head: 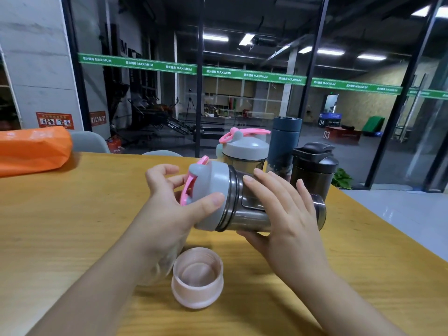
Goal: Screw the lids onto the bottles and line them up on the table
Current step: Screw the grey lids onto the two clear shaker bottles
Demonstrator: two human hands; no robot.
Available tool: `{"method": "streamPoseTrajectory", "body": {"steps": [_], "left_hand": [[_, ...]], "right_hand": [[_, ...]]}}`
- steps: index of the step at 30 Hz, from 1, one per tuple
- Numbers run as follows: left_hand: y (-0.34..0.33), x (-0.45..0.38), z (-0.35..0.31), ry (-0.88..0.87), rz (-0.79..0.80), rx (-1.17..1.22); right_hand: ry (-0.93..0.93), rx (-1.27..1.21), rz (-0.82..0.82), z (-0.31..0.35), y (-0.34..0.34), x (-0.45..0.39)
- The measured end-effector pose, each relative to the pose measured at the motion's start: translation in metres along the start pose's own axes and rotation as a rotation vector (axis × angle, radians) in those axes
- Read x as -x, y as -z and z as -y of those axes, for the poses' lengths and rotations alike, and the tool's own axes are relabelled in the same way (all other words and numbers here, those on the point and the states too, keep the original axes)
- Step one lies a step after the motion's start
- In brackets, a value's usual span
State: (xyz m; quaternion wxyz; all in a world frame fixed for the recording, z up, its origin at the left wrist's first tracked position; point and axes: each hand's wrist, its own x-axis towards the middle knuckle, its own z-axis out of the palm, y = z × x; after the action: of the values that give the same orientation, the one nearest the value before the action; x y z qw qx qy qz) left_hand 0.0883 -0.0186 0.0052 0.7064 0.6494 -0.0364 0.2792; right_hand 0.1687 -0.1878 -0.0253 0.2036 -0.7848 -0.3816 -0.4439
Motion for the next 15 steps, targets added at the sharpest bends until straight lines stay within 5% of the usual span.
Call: {"method": "streamPoseTrajectory", "body": {"steps": [6,15], "left_hand": [[0.0025,0.0030,0.0023,-0.040,0.188,-0.155],[0.0004,0.0063,-0.0005,-0.093,0.077,-0.256]], "right_hand": [[0.016,-0.005,0.002,0.0008,-0.0006,-0.0001],[0.029,0.044,-0.007,0.0032,0.0040,-0.0021]]}}
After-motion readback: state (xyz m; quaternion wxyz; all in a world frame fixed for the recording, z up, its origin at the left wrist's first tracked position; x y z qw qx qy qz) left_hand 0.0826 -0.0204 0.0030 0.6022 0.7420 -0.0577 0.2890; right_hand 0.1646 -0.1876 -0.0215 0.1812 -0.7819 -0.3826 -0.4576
